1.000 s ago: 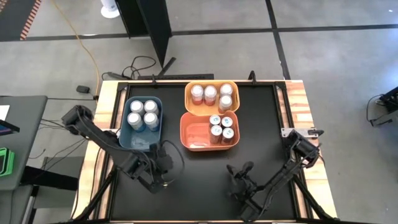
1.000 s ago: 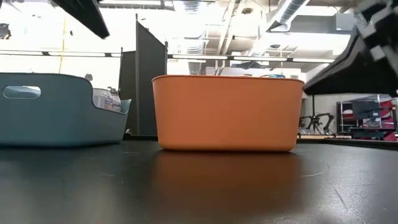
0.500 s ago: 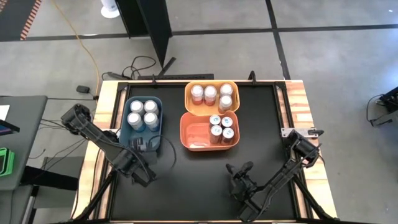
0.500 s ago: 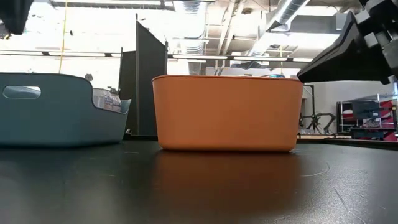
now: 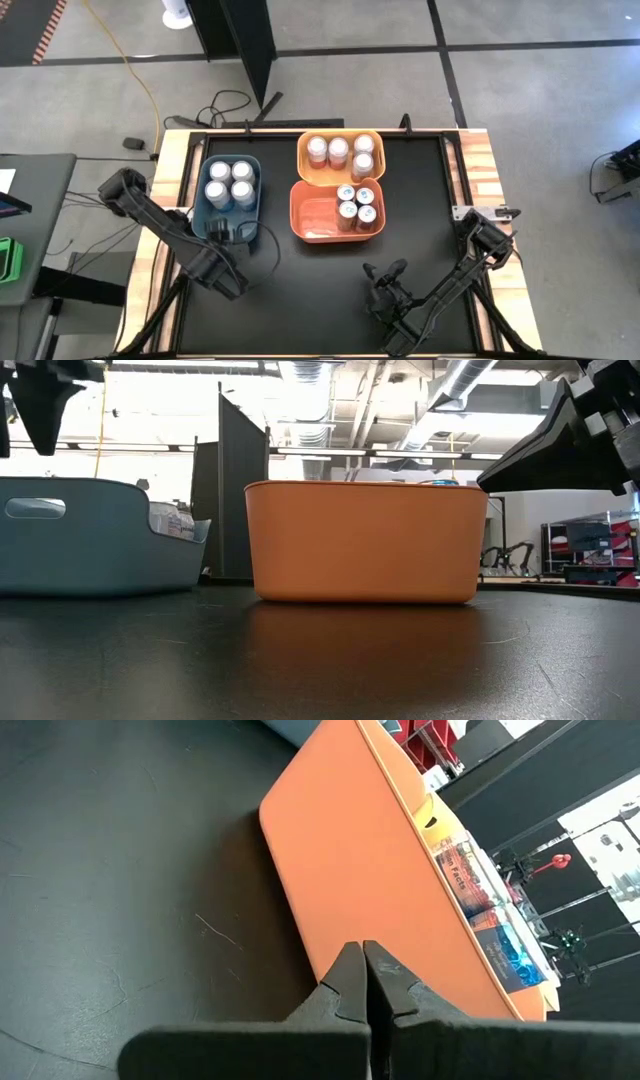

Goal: Sort soda cans
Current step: Move the blue bin

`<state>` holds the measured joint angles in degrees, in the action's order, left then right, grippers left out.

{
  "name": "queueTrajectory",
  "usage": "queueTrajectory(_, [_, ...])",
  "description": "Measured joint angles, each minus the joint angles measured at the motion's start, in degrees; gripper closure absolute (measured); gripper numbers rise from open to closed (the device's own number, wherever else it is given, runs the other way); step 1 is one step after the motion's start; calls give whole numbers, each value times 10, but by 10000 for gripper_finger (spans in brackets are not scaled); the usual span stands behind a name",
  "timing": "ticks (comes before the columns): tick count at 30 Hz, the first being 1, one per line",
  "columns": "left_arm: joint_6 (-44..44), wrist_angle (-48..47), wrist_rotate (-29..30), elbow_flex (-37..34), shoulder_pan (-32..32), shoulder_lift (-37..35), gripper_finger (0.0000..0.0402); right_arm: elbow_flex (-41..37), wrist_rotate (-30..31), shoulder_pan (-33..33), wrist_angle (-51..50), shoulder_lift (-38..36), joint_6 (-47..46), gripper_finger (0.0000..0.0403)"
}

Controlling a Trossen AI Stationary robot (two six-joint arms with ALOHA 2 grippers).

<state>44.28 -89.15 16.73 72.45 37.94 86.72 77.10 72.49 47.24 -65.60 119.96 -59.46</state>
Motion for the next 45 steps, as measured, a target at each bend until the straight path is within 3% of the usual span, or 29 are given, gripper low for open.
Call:
queueTrajectory(9, [-5,5,13,-68,-14,0,178,0,1,0,0,0,0,399])
queueTrajectory(21, [-91,126,17,-100,-49,0,218,0,1,-1,0,0,0,399])
queueTrajectory(34, [-94,134,3,-100,-63,0,286,0,1,-1,0,0,0,399])
queueTrajectory(45, [-96,137,0,-100,-63,0,373,0,1,-1,0,0,0,399])
